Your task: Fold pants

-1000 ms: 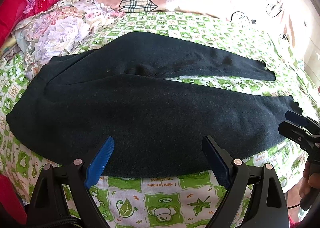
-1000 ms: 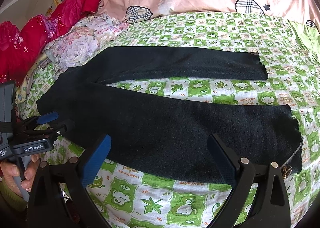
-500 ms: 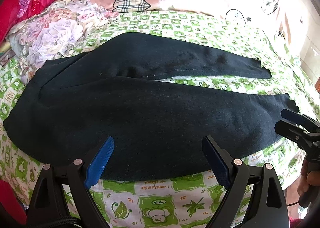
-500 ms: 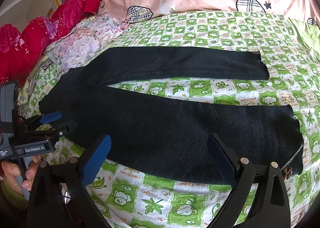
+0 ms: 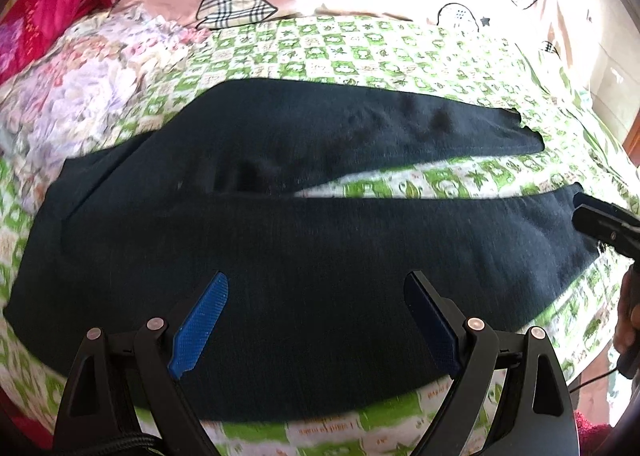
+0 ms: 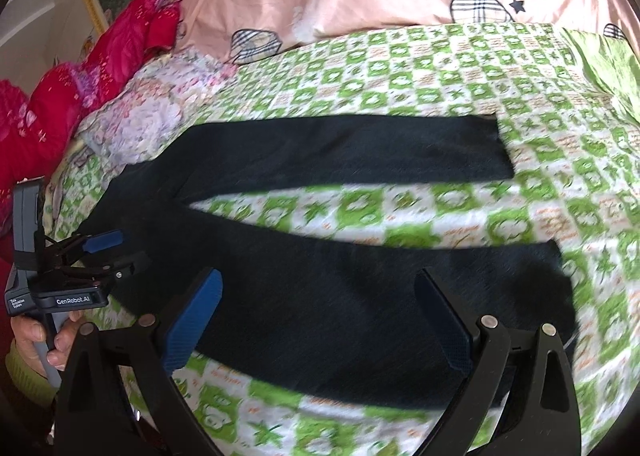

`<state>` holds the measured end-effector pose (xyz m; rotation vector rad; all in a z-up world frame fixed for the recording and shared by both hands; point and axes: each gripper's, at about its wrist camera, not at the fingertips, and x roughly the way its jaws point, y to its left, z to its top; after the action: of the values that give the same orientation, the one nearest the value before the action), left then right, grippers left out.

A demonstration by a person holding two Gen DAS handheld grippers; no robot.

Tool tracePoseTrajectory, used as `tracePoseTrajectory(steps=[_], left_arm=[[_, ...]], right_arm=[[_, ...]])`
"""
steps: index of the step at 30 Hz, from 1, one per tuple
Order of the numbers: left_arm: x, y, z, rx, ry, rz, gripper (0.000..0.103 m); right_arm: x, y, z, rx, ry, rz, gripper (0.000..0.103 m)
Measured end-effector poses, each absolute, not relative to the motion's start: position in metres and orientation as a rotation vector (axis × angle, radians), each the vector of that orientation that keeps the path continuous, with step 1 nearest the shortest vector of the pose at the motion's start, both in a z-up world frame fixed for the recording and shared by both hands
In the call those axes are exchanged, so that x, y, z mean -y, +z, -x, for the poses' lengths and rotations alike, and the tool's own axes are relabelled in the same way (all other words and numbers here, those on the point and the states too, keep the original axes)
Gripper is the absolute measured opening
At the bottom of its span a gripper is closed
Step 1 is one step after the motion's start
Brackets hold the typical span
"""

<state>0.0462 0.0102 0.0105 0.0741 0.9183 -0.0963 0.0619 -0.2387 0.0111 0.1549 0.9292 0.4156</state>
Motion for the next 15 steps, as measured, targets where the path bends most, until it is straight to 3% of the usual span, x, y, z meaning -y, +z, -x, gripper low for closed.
tracePoseTrajectory(steps=[15], left_arm=[[-0.006, 0.03, -0.134, -0.953, -0.192, -0.154, 0.091]], right_arm=[[0.279, 0.014, -0.148, -0.935, 0.371, -0.161, 0.097]])
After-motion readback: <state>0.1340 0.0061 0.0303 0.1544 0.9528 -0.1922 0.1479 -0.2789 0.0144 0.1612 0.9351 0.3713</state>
